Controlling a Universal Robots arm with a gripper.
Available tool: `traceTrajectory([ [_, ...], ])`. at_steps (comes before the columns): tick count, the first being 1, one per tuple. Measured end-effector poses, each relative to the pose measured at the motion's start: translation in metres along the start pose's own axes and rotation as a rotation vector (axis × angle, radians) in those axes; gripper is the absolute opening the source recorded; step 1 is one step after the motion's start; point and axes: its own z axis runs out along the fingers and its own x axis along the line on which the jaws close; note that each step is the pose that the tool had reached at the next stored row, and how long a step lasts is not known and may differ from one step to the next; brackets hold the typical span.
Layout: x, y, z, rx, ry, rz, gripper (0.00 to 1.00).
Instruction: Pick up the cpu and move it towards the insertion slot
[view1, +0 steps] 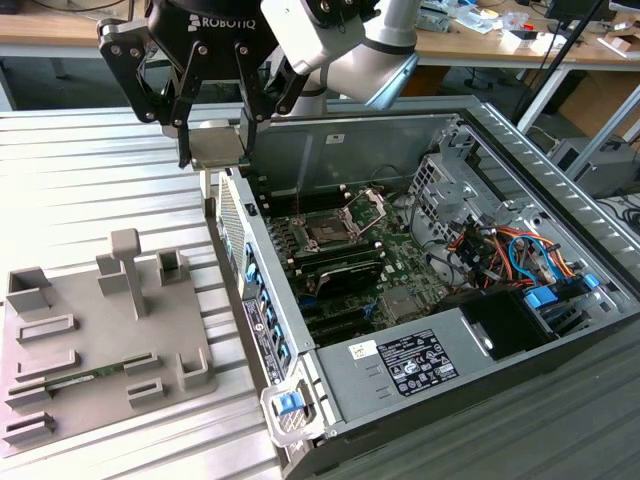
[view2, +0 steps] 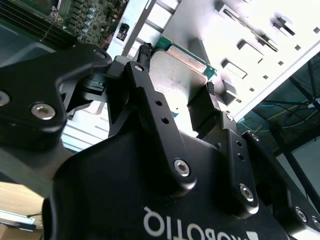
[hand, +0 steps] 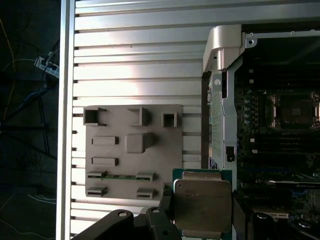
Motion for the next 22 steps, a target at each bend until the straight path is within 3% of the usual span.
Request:
traceTrajectory([
  [22, -0.0101, -0.0002, 0.0002, 0.0, 0.0, 0.0, 0.55],
])
